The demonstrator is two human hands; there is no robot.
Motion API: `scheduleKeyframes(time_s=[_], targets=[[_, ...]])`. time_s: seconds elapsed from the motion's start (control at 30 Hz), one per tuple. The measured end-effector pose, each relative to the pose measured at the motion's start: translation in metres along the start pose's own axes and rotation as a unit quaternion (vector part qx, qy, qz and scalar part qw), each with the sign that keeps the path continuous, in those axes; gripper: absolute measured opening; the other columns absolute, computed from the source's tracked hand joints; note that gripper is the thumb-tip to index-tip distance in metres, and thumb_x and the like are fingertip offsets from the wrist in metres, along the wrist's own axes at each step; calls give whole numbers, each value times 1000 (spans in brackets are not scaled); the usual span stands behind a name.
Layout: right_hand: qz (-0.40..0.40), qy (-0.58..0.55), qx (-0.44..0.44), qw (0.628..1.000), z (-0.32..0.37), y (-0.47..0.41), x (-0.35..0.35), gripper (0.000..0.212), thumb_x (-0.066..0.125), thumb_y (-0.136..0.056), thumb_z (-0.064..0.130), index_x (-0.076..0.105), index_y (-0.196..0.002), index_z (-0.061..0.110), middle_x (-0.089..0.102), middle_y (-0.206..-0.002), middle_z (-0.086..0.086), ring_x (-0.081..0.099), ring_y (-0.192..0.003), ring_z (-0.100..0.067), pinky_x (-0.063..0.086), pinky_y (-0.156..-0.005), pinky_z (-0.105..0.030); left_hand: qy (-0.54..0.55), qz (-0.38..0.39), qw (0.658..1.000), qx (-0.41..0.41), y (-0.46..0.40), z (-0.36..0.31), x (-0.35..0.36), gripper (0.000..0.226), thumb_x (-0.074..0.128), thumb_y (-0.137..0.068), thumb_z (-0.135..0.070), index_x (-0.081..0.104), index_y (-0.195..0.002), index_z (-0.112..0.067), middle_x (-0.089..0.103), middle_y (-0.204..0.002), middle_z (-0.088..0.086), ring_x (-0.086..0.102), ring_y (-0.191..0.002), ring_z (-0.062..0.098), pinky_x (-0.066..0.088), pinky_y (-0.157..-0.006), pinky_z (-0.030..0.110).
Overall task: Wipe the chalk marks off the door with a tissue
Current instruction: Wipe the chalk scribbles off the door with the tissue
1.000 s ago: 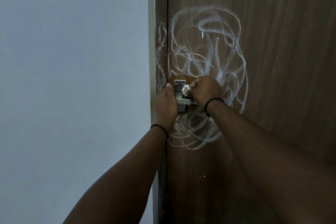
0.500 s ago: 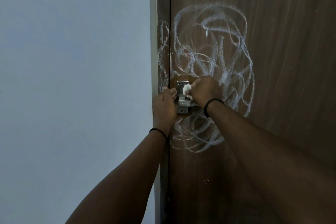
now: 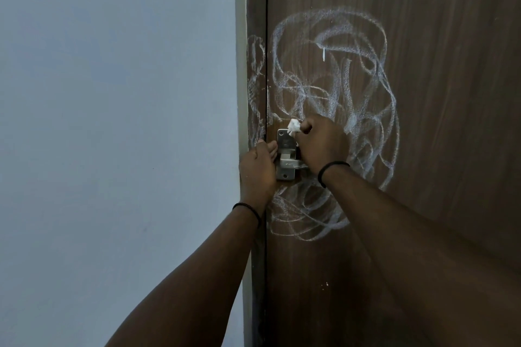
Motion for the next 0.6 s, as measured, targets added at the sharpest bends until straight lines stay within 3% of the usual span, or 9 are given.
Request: scheduleKeyframes(time_s=[0.1,0.17,0.23,0.3,0.37,0.47,0.53,0.6], targets=[[38,14,-66,997,3,0,4,23,67,-83,10,59,-69,27,62,-72,4,57,-64,-18,47,-55,-29,3,-5,1000,-6,1,-4,0,46,35,-105,-34,66,-125,-6,71,-109,-7,67,-92,-5,52,-76,9],[98,78,-102,987,4,3,8,24,66,-81,11,60,-65,27,61,-71,4,59,-66,-20,45,-54,-28,12,-13,1000,-7,1,-4,-1,42,37,-103,-31,70,-118,-9,72,-94,-15,70,-91,-2,53,-76,12],[96,95,-117,984,4,3,10,19,63,-81,8,62,-67,21,62,-73,3,62,-69,-23,47,-56,-30,17,-15,1000,-9,3,-7,-1,39,39,-102,-29,73,-112,-12,73,-87,-17,71,-90,-1,54,-78,16],[48,77,-145,985,7,1,10,18,57,-85,6,70,-83,17,66,-85,-3,62,-75,-25,51,-62,-34,14,-10,1000,-8,4,-9,-1,38,40,-100,-31,75,-107,-17,73,-89,-16,71,-92,2,55,-85,22],[33,74,-191,978,10,0,9,19,57,-85,3,72,-88,13,66,-92,-7,59,-76,-23,45,-59,-28,14,-10,1000,-9,5,-10,-2,35,41,-99,-31,75,-99,-24,74,-92,-11,71,-95,6,54,-91,28],[138,139,-251,948,10,0,9,10,67,-76,-1,72,-79,7,65,-89,-9,61,-77,-26,31,-58,-26,31,-17,999,-19,4,-10,-4,35,41,-101,-25,75,-94,-24,76,-97,-2,72,-95,11,56,-89,31],[182,154,-233,943,5,-4,8,12,69,-77,2,75,-83,11,67,-93,-7,64,-83,-27,43,-64,-28,37,-7,999,-23,5,-8,-5,39,37,-103,-23,74,-108,-12,76,-104,3,72,-95,9,56,-86,26],[148,123,-185,964,3,-9,6,21,66,-81,1,78,-91,16,69,-98,-8,66,-86,-28,55,-73,-36,46,-3,999,-25,7,-7,-5,40,36,-105,-22,70,-118,-5,73,-106,1,71,-93,5,55,-81,18]])
Point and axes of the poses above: each hand's wrist, its own y-axis away from the middle knuckle, its own x-axis out of the palm, z = x × y, the point moved 1 cm from there along -y, towards the middle knuckle
